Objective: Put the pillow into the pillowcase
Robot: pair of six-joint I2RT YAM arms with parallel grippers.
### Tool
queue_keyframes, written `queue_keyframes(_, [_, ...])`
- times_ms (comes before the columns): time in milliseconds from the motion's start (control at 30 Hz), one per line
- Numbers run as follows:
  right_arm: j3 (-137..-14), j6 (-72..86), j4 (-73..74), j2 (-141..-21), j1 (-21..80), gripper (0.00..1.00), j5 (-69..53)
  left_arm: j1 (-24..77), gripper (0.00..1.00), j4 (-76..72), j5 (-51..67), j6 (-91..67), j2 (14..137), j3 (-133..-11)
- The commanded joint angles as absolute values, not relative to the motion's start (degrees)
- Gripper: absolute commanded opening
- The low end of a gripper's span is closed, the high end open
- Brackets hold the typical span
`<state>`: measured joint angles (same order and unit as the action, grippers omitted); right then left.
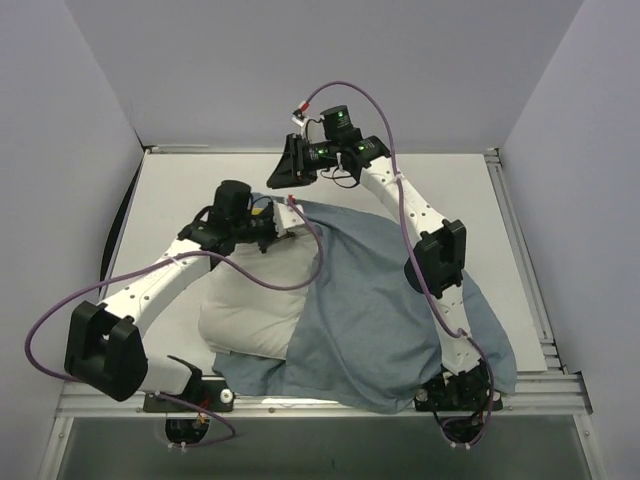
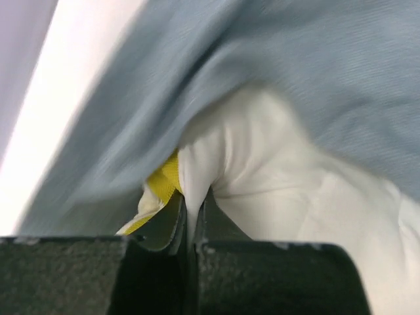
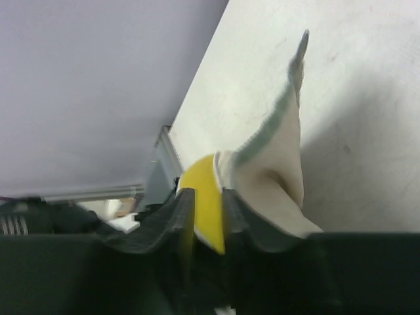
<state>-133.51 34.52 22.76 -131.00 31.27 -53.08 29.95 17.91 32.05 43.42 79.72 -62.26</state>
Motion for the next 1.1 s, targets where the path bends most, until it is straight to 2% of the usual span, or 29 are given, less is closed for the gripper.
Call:
queue_keyframes(0, [-134.47, 32.27, 12.3, -129.38, 31.99, 0.31, -52.82, 19.8, 0.0, 13.63, 32.44, 24.9, 79.19, -56.96])
queue_keyframes(67, [-134.21, 29.54, 16.33, -128.42, 31.21, 0.6, -50.2, 15.4, 0.0, 12.92, 31.73, 21.46, 80.06, -53.45])
queue_keyframes(100, [-132.56, 26.22, 17.65, -126.32, 30.51, 0.79, -48.88, 13.03, 0.0, 13.01, 30.86, 18.75, 81.9, -52.74])
queue_keyframes(133, [-131.5, 24.71, 19.84, -125.08, 28.5, 0.87, -47.65, 9.53, 0.0, 13.44, 30.07, 17.59, 83.13, -52.39])
queue_keyframes(200, [-130.17, 21.02, 23.18, -121.49, 25.94, 0.93, -45.01, 5.99, 0.0, 13.36, 26.73, 12.95, 87.07, -52.29])
queue_keyframes(300, [-128.68, 12.33, 32.67, -116.57, 20.49, 0.92, -40.88, 0.45, 0.0, 14.32, 22.6, 5.4, 92.17, -53.87])
queue_keyframes(433, [-116.4, 0.55, 44.88, -107.42, 16.7, 0.84, -34.9, -4.74, 0.0, 14.76, 17.49, -8.84, 95.88, -54.84])
queue_keyframes(500, [-104.99, -4.3, 47.27, -102.25, 15.91, 0.8, -32.36, -5.71, 0.0, 14.07, 19.67, -17.17, 96.76, -54.23])
queue_keyframes(567, [-93.5, -5.44, 49.13, -99.33, 15.65, 0.78, -31.82, -4.75, 0.0, 9.07, 23.54, -21.51, 96.33, -53.09])
queue_keyframes(700, [-81.31, -6.23, 49.92, -99.74, 15.38, 0.74, -29.8, 6.12, 0.0, 3.17, 25.84, -23.39, 94.49, -54.66])
queue_keyframes(767, [-81.29, -6.77, 48.17, -104.9, 14.77, 0.75, -27.25, 8.78, 0.15, 4.21, 25.58, -20.23, 94.31, -58.35])
queue_keyframes(800, [-82.95, -6.68, 47.03, -107.2, 13.72, 0.76, -26.12, 10.36, 0.31, 5.35, 25.49, -16.82, 94.05, -59.84])
queue_keyframes(833, [-85.32, -6.59, 45.46, -109.75, 12.84, 0.76, -24.8, 10.81, 0.39, 8.06, 24.44, -14.79, 93.69, -61.94])
queue_keyframes(867, [-88.3, -6.33, 44.92, -114.73, 12.14, 0.77, -24.52, 11.33, 0.45, 10.43, 23.82, -12.24, 93.26, -63.44])
queue_keyframes(900, [-96.77, -5.46, 44.48, -117.4, 10.65, 0.78, -24.17, 11.42, 0.5, 12.55, 23.82, -6.13, 91.95, -64.5])
queue_keyframes(933, [-100.86, -5.71, 44.3, -119.68, 10.2, 0.79, -23.73, 12.3, 0.66, 17.01, 24.17, -2.24, 91.15, -65.29])
queue_keyframes(1000, [-108.16, -7.03, 43.69, -123.3, 10.02, 0.81, -23.03, 13.79, 0.74, 22.47, 25.22, 10.07, 88.0, -67.93])
queue_keyframes(1033, [-112.72, -6.86, 43.16, -123.57, 10.11, 0.82, -23.55, 16.06, 0.97, 26.76, 25.83, 13.41, 86.59, -68.2])
queue_keyframes(1067, [-114.07, -6.25, 43.15, -122.7, 10.11, 0.84, -25.82, 17.65, 0.97, 28.2, 25.06, 16.49, 85.01, -67.33])
